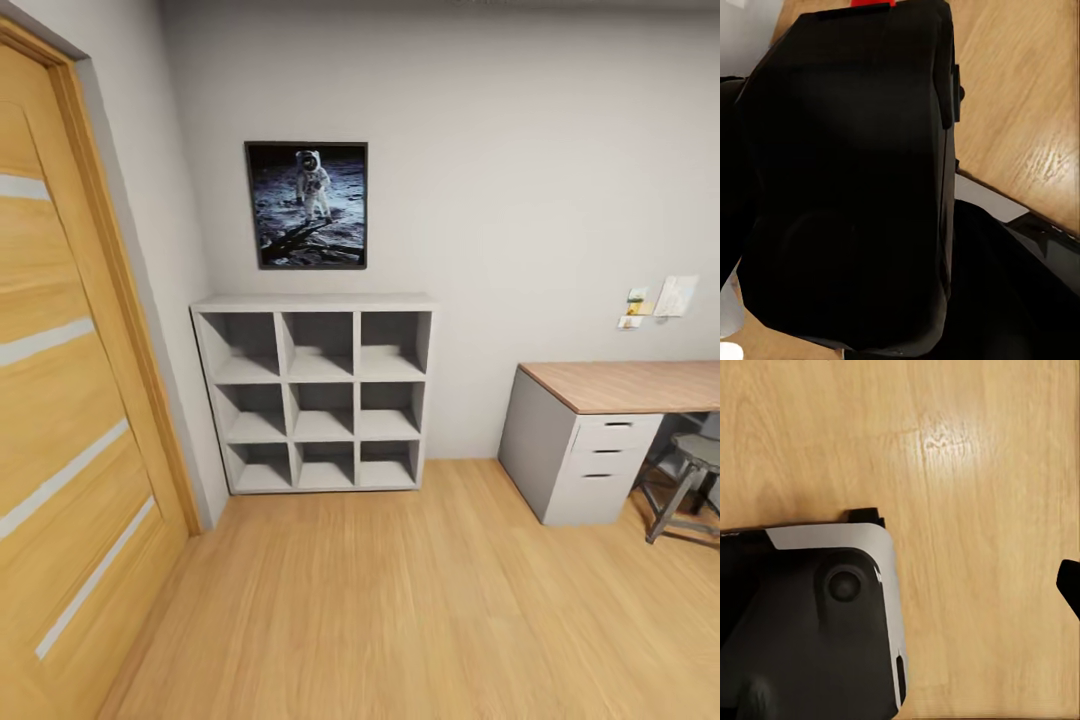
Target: Attach the digital camera to the camera tripod in the bedroom.
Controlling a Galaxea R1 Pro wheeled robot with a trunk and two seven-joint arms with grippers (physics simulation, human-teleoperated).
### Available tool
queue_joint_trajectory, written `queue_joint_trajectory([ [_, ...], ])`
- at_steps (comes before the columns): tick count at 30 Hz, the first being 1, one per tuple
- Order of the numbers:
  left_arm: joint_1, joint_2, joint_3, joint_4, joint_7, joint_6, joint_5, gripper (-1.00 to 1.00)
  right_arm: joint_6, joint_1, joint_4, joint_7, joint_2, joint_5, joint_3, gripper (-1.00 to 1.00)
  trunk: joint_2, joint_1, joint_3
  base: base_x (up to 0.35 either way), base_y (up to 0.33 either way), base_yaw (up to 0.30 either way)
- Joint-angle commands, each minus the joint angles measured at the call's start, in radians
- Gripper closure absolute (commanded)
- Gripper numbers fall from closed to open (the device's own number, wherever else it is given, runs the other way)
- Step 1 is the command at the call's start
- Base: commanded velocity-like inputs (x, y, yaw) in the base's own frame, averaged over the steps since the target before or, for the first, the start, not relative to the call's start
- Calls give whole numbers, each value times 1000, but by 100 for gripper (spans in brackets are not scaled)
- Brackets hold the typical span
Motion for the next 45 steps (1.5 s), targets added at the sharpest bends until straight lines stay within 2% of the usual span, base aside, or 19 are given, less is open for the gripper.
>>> queue_joint_trajectory([
  [1,0,0,-9,0,2,-3,8,100,-6,-2,3,2,0,9,-9,-100,-1,0,-2,0,0,-293],
  [10,0,-3,-12,1,-5,1,-3,100,-5,-1,3,1,6,12,-7,-100,-1,0,-2,118,-87,-293],
  [17,0,-4,-13,1,-37,4,-3,100,-14,4,3,0,6,12,-7,-100,-1,0,-2,233,-172,-293],
  [31,0,-3,-13,2,-48,8,-3,100,-24,8,3,-1,6,12,-7,-100,-1,0,-2,257,-167,-293],
  [45,0,-2,-12,2,-48,-1,-3,100,-25,8,3,-1,6,11,-7,-100,-1,0,-2,286,-15,-293],
])
